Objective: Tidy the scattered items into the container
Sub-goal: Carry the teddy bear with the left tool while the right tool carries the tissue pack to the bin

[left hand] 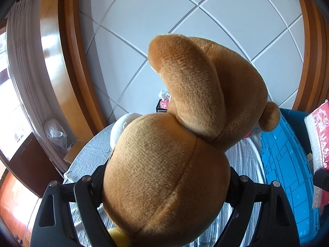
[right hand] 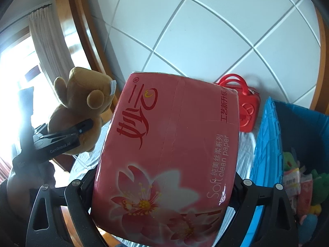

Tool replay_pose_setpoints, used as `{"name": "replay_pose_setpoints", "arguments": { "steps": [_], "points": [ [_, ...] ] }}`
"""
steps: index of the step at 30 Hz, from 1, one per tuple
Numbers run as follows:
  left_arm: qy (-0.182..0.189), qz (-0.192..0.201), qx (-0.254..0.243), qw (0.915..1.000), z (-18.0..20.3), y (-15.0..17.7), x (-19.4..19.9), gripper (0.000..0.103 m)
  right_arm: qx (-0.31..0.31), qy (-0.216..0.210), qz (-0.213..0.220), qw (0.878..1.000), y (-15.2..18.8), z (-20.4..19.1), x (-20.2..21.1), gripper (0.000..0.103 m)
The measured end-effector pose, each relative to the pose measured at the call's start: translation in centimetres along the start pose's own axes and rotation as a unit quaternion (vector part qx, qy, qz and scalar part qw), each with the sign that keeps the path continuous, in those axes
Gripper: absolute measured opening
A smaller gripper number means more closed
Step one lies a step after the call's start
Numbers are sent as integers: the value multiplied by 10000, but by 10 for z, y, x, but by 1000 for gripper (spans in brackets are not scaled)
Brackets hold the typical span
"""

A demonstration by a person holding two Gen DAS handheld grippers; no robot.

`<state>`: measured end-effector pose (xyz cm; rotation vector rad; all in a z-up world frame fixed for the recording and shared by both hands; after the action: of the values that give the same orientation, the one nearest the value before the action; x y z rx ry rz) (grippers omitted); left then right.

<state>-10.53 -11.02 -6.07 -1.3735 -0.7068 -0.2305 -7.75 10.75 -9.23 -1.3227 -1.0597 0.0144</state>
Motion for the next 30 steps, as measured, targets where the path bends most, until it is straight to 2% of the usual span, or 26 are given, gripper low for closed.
{"name": "replay_pose_setpoints", "arguments": {
  "steps": [15,30],
  "points": [
    [402,9,-399,9984,58,-11,-2,85,-363,300,136,9988,13,46,32,95],
    [986,45,-1018,9899,143,-16,1,85,-997,985,256,9898,36,120,61,95]
  ]
}}
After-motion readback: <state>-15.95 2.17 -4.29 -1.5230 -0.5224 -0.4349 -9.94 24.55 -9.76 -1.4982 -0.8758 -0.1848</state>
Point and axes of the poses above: each gripper's, at about its wrist camera, not at the fingertips, and x roughly against the way its jaws point, z to its right, y to its underside, the point moved 10 cm from there along -x, roughly the way its jaws point, and after that the axes turned 8 degrees about x, right-handed, at the moved point
